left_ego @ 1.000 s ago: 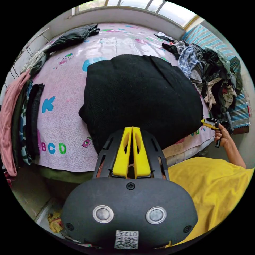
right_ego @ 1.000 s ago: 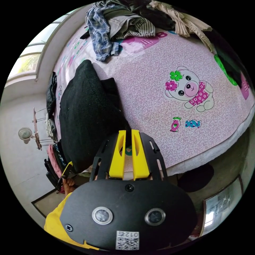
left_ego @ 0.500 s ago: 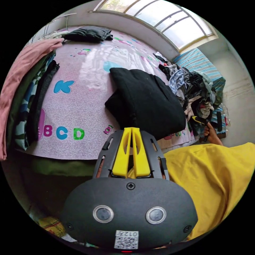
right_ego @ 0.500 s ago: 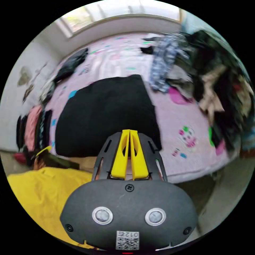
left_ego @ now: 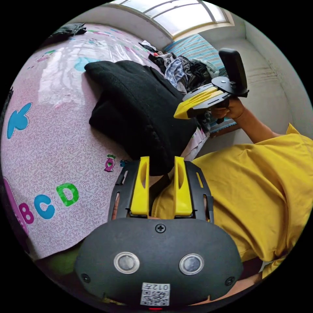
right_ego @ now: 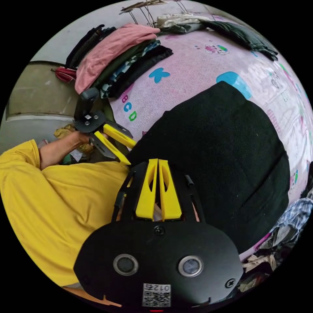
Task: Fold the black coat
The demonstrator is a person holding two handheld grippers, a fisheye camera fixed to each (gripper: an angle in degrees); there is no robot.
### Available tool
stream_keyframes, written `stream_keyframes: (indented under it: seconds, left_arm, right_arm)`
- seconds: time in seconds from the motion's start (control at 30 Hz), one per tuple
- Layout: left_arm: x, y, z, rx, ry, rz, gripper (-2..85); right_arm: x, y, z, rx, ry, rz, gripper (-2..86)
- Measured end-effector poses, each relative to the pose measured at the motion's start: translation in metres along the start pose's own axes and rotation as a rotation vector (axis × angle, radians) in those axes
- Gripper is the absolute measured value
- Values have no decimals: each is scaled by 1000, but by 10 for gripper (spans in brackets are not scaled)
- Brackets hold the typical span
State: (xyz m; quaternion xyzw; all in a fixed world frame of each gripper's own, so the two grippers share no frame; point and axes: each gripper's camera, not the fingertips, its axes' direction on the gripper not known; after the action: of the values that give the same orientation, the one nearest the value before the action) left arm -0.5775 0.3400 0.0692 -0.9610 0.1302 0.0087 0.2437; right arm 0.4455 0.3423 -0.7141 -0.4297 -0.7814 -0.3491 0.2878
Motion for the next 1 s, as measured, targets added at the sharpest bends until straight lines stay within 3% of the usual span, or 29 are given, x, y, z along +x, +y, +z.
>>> stream_keyframes:
  seconds: [0.17, 0.3, 0.4, 0.47, 0.57, 0.67, 0.73, 0.8, 0.87, 1.0]
  left_arm:
    - [7, 0, -31, -55, -8, 69, 73]
    - [0, 8, -64, 6, 13, -121, 59]
    - [-9, 24, -79, 106, 51, -307, 47]
    - [-11, 25, -91, 119, 71, -319, 39]
    - [3, 6, -134, 83, -42, -220, 28]
    - [18, -11, -204, 237, -217, -200, 19]
    - [2, -25, -232, 295, -140, -264, 20]
    - [-34, -46, -245, 315, 99, -332, 29]
    - [-55, -62, -243, 259, 208, -354, 40]
    - [-81, -88, -245, 162, 215, -396, 70]
  right_arm:
    - [3, -41, 32, -81, 103, 96, 1]
    - [-13, -60, 39, -1, 199, 121, 0]
    - [-33, -79, 65, -59, 330, 41, 0]
    - [-36, -91, 84, -89, 366, 20, 0]
    - [-30, -103, 88, -112, 317, 32, 0]
    - [-23, -109, 87, -105, 257, 45, 0]
    - [-23, -107, 87, -68, 249, 47, 0]
    - [-30, -100, 84, 7, 273, 14, 0]
    - [-35, -87, 77, 106, 290, -1, 0]
    - [-25, -79, 69, 186, 231, 86, 0]
